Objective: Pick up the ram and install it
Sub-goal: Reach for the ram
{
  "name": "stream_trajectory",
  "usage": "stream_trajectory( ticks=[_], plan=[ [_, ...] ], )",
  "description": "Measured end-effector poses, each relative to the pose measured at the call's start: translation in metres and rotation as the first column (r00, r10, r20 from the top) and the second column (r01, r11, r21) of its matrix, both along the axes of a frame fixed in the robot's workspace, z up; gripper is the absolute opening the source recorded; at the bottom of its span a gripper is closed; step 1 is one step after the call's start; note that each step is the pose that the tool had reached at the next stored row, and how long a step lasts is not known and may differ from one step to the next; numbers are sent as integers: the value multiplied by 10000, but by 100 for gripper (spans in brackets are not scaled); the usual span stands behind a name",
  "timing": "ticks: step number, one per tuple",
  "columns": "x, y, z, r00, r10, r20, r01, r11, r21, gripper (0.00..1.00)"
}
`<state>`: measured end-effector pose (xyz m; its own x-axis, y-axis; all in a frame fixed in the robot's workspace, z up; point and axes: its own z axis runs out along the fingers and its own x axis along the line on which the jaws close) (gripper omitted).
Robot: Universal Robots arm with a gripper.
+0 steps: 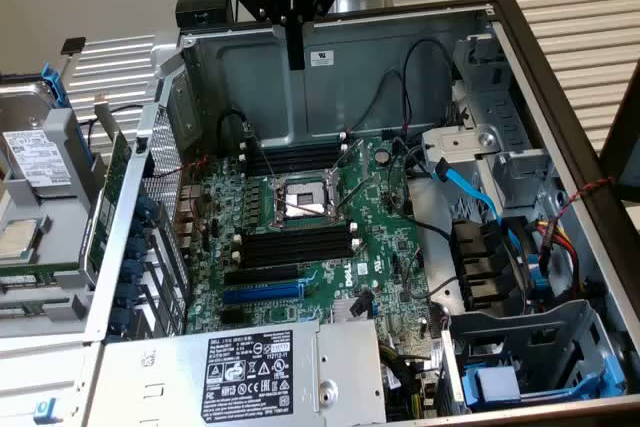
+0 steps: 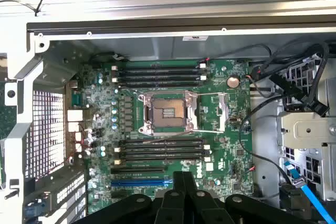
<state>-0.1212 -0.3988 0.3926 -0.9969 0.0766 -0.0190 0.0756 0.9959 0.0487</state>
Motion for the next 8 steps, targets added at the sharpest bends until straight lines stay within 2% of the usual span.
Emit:
stream_trajectory(
  ticks=[8],
  plan=[
    [0,0,0,10000,-2,0,2,10000,0,11]
  ],
)
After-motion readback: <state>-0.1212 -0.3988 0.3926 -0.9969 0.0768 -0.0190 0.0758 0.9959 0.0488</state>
